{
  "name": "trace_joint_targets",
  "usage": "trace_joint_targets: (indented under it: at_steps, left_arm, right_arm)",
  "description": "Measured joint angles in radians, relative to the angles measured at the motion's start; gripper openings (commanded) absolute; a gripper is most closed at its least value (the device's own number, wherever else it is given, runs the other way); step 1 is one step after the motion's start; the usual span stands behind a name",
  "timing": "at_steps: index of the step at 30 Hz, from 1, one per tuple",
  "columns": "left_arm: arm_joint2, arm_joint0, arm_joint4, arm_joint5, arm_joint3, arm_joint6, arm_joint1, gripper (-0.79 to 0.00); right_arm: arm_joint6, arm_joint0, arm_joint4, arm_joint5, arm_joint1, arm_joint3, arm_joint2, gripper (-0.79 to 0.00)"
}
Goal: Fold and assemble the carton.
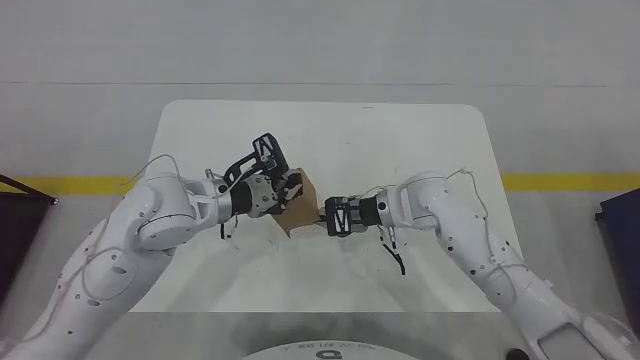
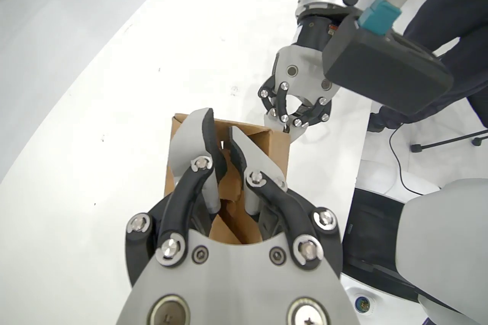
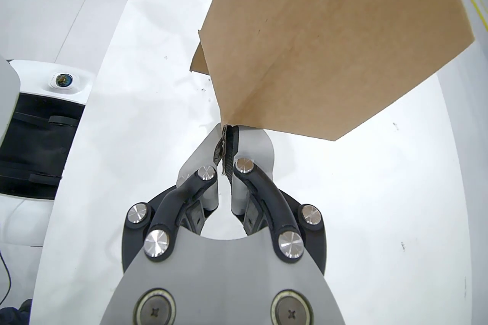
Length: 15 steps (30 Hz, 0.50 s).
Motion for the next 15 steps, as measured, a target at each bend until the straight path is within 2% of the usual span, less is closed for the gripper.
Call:
trace_joint_targets:
  at_steps: [1, 8, 15]
  left_arm:
    - [0.001, -0.002, -0.001, 0.002, 0.000, -0.001, 0.000, 0.000]
    - [-0.034, -0.041, -0.014, 0.008, 0.001, 0.001, 0.002, 0.000]
    - [-0.127, -0.116, -0.122, -0.057, -0.012, -0.018, 0.012, 0.000]
  right_arm:
    - [-0.015, -0.004, -0.018, 0.002, 0.001, -0.006, 0.002, -0.785]
    - [-0.131, -0.028, -0.135, 0.017, 0.010, -0.021, 0.018, -0.785]
    - [-0.170, -0.042, -0.187, 0.008, 0.017, -0.019, 0.026, -0.785]
